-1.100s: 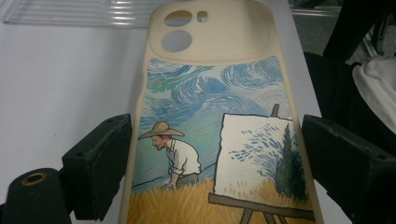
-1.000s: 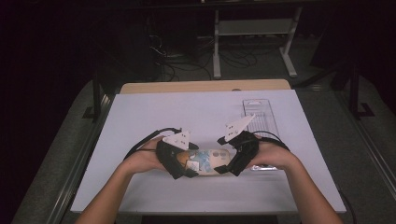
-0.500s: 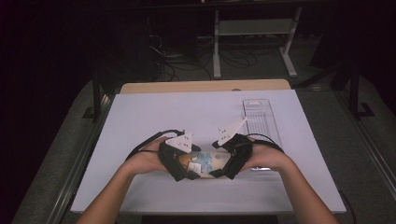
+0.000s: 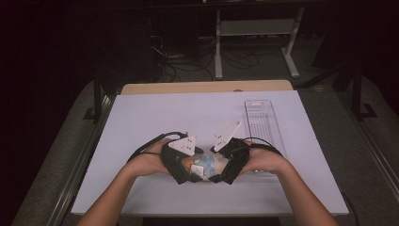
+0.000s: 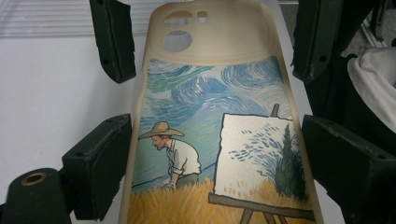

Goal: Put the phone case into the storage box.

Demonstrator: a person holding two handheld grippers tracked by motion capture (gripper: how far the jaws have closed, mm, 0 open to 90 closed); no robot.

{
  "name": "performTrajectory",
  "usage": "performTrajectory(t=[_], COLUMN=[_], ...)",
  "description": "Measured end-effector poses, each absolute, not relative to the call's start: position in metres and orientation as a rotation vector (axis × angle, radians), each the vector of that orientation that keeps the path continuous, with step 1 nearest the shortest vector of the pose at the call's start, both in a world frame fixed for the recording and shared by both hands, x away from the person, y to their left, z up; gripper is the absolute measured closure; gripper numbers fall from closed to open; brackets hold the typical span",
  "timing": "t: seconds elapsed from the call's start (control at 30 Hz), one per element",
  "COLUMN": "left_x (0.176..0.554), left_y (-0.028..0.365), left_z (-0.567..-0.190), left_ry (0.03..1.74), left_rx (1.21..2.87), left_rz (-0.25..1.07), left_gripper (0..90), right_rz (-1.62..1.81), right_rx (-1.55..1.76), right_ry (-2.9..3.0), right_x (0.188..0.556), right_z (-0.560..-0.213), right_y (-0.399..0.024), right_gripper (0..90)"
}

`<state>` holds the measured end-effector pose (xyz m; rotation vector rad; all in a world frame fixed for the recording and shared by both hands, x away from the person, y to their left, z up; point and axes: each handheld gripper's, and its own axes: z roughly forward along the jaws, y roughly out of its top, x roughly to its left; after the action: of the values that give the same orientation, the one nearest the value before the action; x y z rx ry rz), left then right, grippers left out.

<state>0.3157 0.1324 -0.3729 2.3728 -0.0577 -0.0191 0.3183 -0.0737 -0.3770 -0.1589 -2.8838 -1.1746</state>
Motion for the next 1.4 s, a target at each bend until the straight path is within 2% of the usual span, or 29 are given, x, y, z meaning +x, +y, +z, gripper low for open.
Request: performTrajectory(t=[0.23,0.5,1.4], left_x=[0.315,0.315,0.314], left_y=[0.131,0.131,0.131], left_z=[-0.372,-0.371,-0.373], left_ry=[-0.076,-0.083,-0.059], left_rx=[2.379,2.382,2.394], left_rz=[-0.006,0.012,-0.025], left_gripper=[11.0,11.0,11.0], right_rz=[-1.119,-1.083,-1.015], right_rx=[-0.133,-0.133,-0.106], right_ry=[-2.915,-2.930,-2.964], right_x=[0.317,0.316,0.312], right_z=[-0.379,-0.380,-0.385], right_y=[-0.069,-0.066,-0.060], right_gripper=[0.6,5.2,9.3])
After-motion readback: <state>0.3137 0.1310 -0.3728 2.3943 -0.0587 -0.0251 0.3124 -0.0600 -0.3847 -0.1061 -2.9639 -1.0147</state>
